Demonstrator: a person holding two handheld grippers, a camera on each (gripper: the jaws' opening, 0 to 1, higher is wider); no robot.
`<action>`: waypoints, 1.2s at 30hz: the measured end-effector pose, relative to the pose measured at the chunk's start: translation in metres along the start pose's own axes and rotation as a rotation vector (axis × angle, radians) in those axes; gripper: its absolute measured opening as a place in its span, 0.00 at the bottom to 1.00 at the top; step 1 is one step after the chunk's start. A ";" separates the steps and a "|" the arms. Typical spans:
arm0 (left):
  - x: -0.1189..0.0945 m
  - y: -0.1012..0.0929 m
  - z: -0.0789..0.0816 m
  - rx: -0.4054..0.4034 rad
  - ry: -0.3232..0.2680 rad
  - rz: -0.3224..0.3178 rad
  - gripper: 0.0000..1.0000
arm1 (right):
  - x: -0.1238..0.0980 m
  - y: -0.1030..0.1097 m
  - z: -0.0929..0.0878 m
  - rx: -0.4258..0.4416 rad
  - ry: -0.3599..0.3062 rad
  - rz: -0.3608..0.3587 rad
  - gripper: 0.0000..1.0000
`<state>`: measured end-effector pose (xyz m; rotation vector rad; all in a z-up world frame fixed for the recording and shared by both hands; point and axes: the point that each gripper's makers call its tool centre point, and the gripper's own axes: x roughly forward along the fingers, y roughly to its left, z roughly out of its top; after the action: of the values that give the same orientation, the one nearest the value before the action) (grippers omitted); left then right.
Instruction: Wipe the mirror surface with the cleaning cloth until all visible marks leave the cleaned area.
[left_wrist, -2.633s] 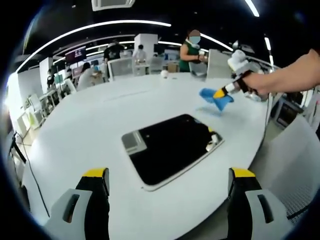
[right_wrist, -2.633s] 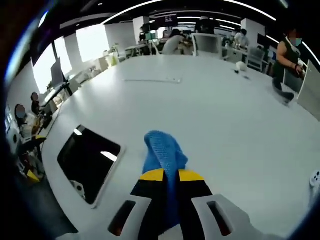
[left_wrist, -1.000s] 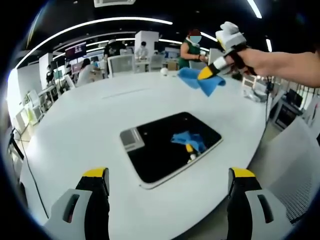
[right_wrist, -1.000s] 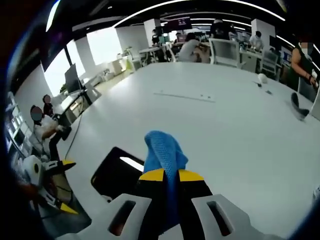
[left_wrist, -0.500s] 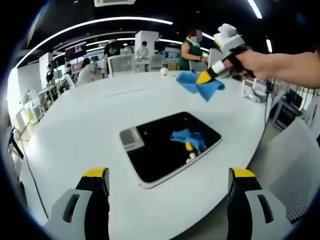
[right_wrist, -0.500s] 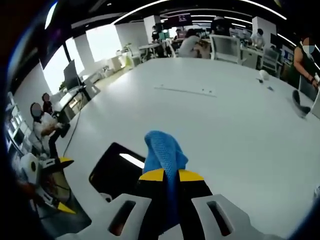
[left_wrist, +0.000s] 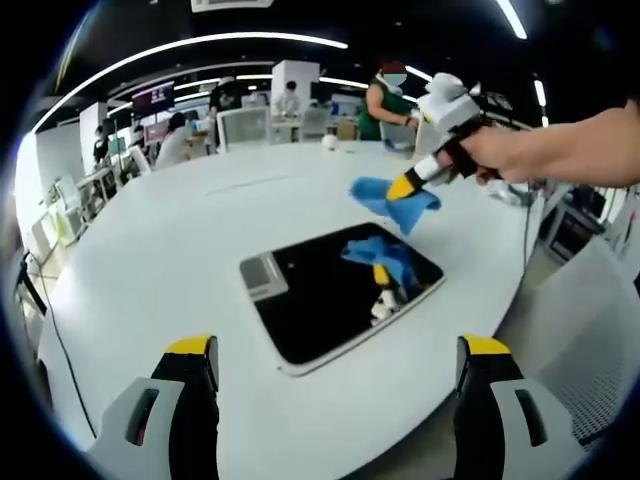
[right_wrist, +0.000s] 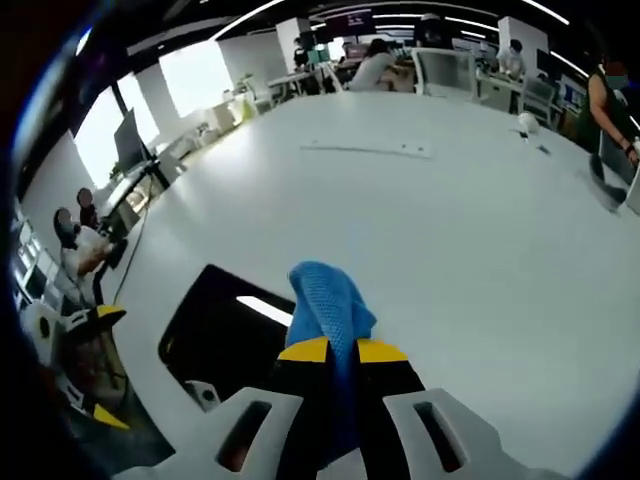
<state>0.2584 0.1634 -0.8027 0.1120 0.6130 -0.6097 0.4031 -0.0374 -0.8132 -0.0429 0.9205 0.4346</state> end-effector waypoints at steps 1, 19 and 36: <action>0.000 0.000 0.000 0.000 0.001 0.000 0.99 | 0.003 0.000 -0.002 0.002 0.005 0.000 0.03; 0.001 0.002 -0.002 -0.010 0.011 0.003 0.99 | 0.032 -0.004 -0.024 0.014 0.058 -0.007 0.03; 0.001 0.002 -0.001 -0.015 0.005 0.007 0.99 | 0.031 -0.001 -0.022 -0.020 0.062 -0.029 0.03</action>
<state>0.2594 0.1652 -0.8042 0.1020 0.6221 -0.5985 0.4025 -0.0322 -0.8512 -0.0885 0.9755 0.4171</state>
